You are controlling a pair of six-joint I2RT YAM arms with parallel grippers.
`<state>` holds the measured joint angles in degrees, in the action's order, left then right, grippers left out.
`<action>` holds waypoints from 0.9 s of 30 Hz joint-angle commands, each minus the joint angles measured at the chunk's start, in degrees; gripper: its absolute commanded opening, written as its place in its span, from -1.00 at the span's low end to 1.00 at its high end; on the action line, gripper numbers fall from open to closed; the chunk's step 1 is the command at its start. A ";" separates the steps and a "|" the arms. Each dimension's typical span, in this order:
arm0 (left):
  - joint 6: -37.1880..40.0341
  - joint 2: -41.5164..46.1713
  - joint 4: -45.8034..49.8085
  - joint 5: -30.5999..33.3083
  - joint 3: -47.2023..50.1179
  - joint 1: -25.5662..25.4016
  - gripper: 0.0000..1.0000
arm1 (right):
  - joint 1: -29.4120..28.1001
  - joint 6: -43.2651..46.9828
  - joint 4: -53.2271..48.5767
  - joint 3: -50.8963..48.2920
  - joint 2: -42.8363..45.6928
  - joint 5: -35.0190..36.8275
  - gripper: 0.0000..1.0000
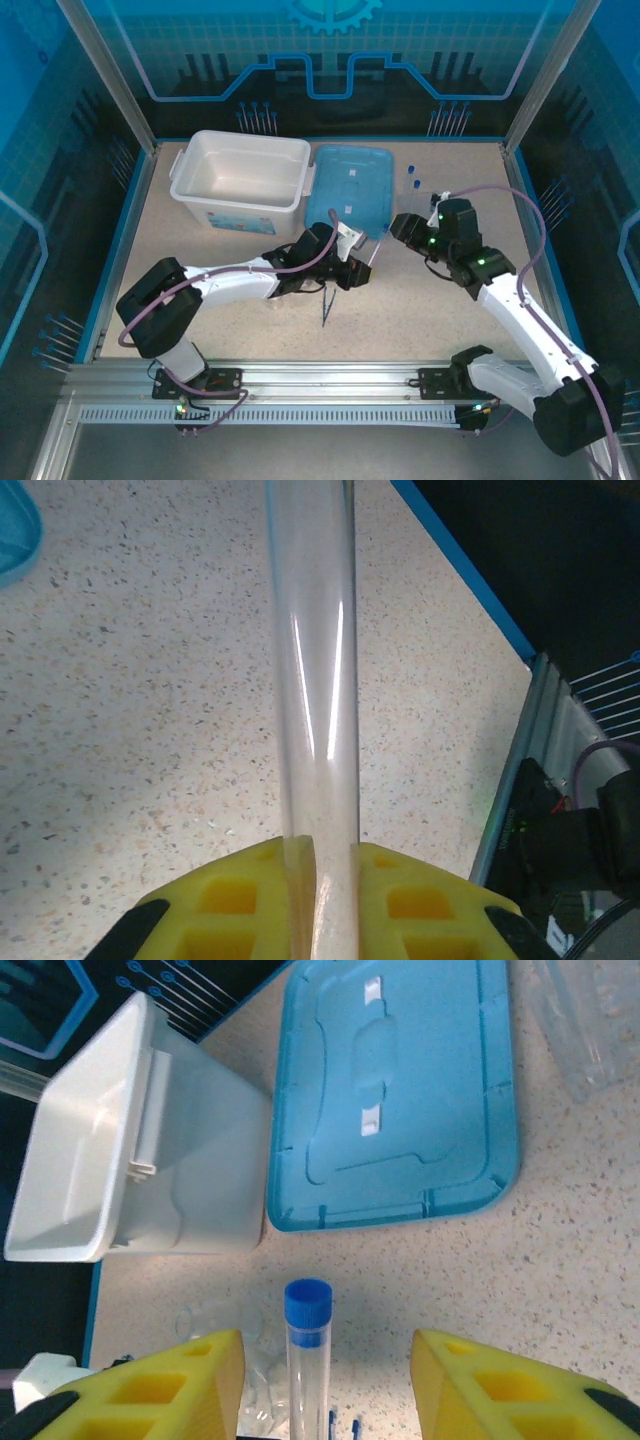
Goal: Organize the chemistry lab equipment
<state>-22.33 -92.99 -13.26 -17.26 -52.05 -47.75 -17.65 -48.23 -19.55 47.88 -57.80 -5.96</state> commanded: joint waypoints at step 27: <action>14.22 3.15 4.51 0.08 -1.07 -0.19 -0.79 | 6.66 9.84 -2.56 5.39 -12.46 -28.31 -0.21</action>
<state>-10.15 -91.24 -9.19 -15.46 -52.36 -47.75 -11.79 -38.94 -23.57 53.34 -69.45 -31.83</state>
